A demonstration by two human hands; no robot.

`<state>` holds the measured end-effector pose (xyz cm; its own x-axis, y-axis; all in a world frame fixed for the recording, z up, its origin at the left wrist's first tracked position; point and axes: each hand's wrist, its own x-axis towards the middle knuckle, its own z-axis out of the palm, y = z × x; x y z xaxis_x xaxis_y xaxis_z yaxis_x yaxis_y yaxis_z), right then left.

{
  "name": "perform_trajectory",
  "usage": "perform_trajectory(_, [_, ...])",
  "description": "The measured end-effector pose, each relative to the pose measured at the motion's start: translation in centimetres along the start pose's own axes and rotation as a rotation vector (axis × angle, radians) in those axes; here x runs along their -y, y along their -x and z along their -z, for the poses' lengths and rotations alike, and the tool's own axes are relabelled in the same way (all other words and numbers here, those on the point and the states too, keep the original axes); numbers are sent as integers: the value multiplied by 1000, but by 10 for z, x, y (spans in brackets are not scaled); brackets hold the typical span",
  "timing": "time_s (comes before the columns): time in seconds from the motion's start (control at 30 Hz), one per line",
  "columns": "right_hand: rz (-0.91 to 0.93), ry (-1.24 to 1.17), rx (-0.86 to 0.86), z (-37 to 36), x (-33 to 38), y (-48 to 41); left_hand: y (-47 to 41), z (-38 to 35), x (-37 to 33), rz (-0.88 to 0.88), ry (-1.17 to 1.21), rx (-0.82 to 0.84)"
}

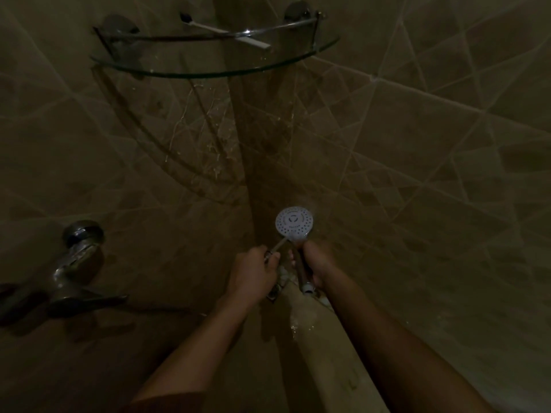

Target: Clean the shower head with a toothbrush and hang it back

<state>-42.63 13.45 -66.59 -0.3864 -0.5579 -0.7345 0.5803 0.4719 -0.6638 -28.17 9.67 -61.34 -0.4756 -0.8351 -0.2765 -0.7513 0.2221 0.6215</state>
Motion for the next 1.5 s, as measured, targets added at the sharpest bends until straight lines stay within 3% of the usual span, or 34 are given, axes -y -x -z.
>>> perform_trajectory(0.8, [30,-12,-24,12,6,2,-10,-13,-38,-41,-30,-30])
perform_trajectory(0.97, [9,13,-37,11,7,-2,-20,-2,-20,32,-45,-123])
perform_trajectory(1.23, [3,26,31,1,7,-4,-14,-11,-26,30,-49,-80])
perform_trajectory(1.5, [13,70,22,0,7,-10,-14,2,-7,139,-58,-145])
